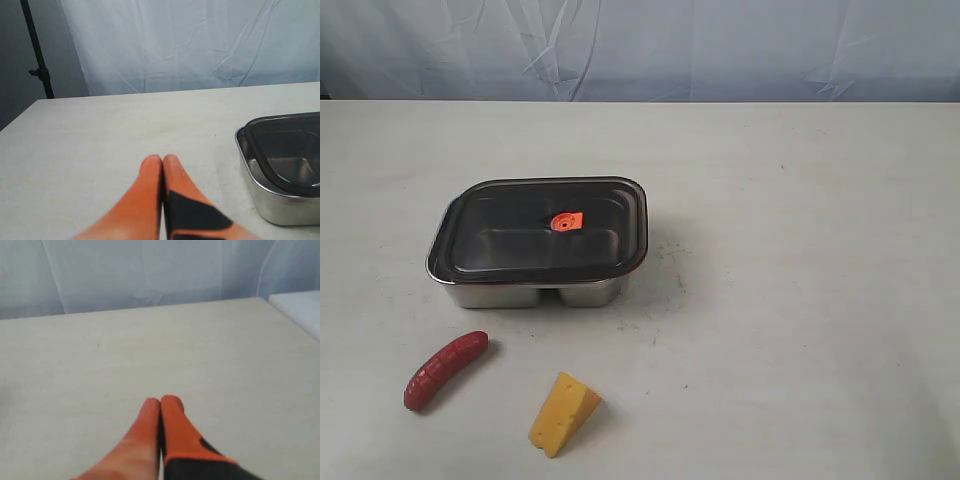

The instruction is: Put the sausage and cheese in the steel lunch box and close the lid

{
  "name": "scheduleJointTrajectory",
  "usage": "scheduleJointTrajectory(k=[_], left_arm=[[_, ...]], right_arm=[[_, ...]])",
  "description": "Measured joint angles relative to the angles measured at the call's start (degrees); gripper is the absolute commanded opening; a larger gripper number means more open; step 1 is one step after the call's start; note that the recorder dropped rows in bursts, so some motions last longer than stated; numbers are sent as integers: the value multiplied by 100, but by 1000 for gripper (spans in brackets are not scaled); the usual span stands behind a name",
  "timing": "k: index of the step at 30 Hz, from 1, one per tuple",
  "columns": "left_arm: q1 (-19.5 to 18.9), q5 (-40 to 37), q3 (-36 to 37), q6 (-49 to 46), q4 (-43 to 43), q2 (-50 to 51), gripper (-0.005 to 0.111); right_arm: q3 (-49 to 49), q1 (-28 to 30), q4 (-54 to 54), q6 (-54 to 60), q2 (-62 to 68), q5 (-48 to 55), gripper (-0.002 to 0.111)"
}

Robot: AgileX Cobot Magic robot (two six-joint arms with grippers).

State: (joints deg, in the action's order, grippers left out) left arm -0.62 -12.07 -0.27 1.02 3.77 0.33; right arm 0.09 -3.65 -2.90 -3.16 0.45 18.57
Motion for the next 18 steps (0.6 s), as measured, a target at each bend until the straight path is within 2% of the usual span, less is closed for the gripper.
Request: scheduleJointTrajectory(k=[3,8,12,15,16,18], left_arm=[[0,0,0,0,0,0,0],[0,0,0,0,0,0,0],[0,0,0,0,0,0,0],[0,0,0,0,0,0,0],[0,0,0,0,0,0,0],[0,0,0,0,0,0,0]], right_arm=[[0,0,395,-80,0,-791,-1],[0,0,2019,-319,-4,-2894,-1],[0,0,2792,-1393,-13,-3872,-1],[0,0,2286,-3147,-13,-4002,-1],[0,0,1406,-4409,-13,-4122,-1],[0,0,646,-5262,-13,-4202,-1]])
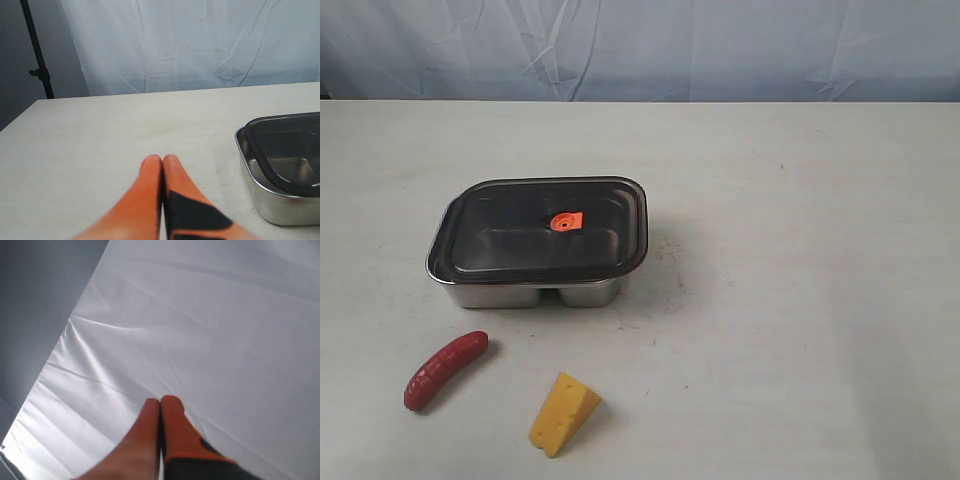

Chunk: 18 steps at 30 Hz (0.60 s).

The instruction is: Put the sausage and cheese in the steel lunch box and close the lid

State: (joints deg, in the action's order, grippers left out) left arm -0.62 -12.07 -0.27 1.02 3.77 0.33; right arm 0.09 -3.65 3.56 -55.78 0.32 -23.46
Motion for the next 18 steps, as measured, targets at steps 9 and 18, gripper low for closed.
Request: scheduleJointTrajectory(k=[9,18], left_arm=[[0,0,0,0,0,0,0],[0,0,0,0,0,0,0]], right_arm=[[1913,-565,-3079,-1805,2399,1622,-1],[4754,-2023,-6229,-3231,8800,573,19]])
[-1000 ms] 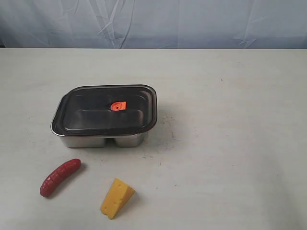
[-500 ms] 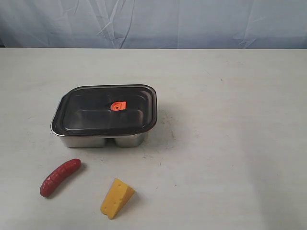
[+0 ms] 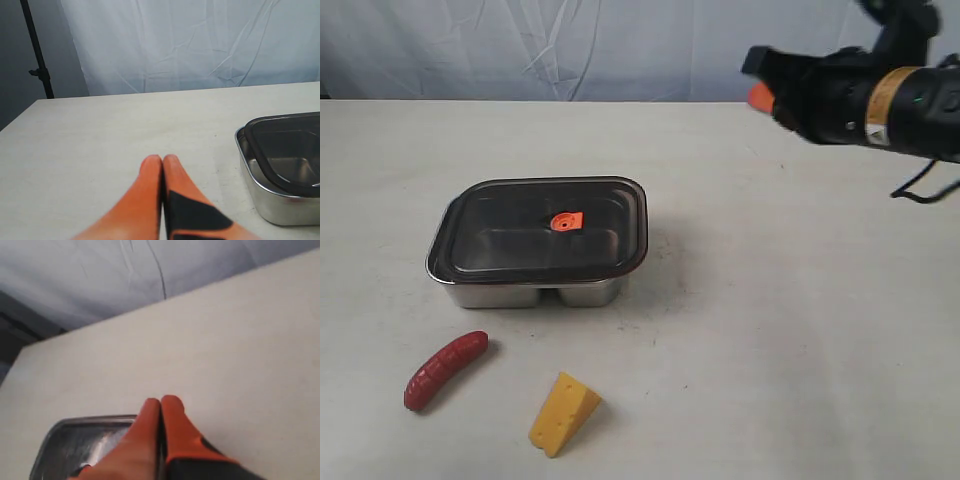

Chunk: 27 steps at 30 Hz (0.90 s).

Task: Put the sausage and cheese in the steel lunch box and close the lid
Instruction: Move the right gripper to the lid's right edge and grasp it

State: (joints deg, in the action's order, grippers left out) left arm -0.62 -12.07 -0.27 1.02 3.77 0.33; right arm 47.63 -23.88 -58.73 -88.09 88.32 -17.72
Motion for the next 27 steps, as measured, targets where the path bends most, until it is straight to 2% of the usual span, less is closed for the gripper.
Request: scheduleJointTrajectory(k=[2,3,4,7,9,27], left_arm=[[0,0,0,0,0,0,0],[0,0,0,0,0,0,0],[0,0,0,0,0,0,0],[0,0,0,0,0,0,0],[0,0,0,0,0,0,0],[0,0,0,0,0,0,0]], right_arm=[[501,0,-1418,-1283,982,-489,45],[721,0,-2025,-1913,1363,-843,52],[924,0,-2514,-2569,1696,-1242,54],[1348,-24,-3121,-3103,2455,-2485,53],[1414,-32,-3148,-3103,2699,-2739,53],[1451,-32,-3179,-3103,3138,-3429,53]])
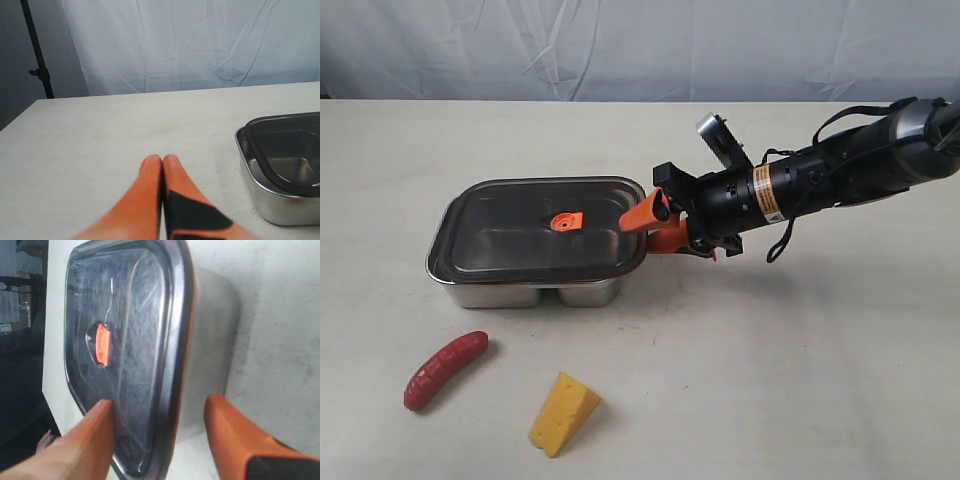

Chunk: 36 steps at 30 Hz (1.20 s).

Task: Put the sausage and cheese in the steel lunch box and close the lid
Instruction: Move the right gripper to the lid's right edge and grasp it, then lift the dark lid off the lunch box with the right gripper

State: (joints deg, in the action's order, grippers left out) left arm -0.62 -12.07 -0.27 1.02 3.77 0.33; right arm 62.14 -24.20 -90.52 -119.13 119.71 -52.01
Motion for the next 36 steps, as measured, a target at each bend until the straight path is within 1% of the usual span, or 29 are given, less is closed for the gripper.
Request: scheduleJointTrajectory(k=[21,23,29,33,36], left_arm=[[0,0,0,0,0,0,0],[0,0,0,0,0,0,0],[0,0,0,0,0,0,0],[0,0,0,0,0,0,0],[0,0,0,0,0,0,0]], right_arm=[[0,-41,-148,0,0,-225,52],[0,-91,-161,0,0,-213,47],[0,-232,-194,0,0,-24,18],[11,-232,-140,0,0,-134,8],[11,-232,-131,0,0,-221,8]])
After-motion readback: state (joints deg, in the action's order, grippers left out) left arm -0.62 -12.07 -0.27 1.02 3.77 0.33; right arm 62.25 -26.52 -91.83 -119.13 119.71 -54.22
